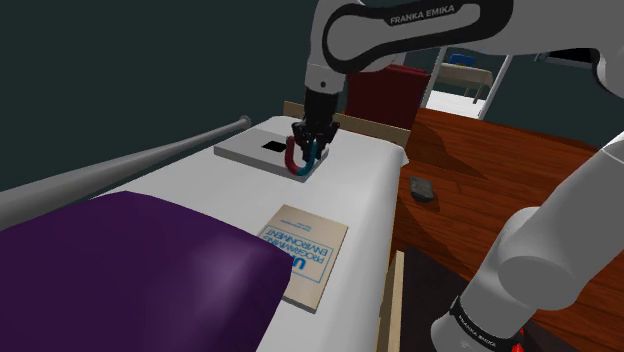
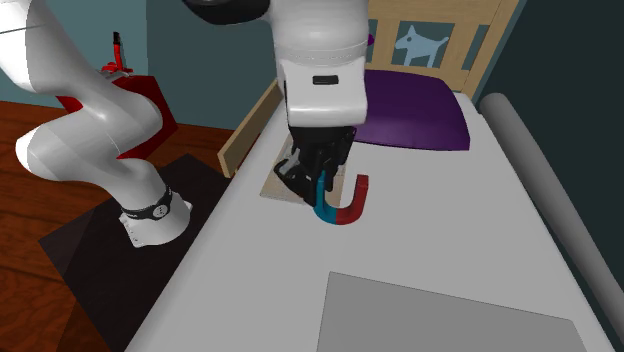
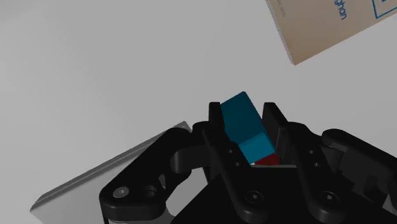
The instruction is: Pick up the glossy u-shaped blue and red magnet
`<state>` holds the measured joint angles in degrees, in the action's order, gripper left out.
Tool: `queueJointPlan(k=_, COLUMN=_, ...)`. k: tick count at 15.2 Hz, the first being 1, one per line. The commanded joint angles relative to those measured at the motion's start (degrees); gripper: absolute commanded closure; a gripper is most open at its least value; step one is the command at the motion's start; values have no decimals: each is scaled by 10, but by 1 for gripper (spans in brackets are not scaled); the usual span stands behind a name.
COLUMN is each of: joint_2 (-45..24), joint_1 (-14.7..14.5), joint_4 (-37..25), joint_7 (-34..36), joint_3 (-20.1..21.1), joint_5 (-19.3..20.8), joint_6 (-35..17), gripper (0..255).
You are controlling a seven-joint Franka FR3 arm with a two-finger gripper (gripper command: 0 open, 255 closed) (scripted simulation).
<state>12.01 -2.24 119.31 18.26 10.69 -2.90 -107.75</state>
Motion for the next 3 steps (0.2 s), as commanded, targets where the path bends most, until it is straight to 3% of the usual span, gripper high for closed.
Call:
queueJointPlan(k=1, joint_2=2, joint_1=0, joint_4=-12, joint_7=0, joint_3=-1, joint_5=0, joint_6=15, gripper=255)
queueJointPlan(k=3, joint_2=2, joint_1=0, joint_4=-13, joint_7=0, joint_3=-1, joint_5=0, joint_6=16, gripper=255)
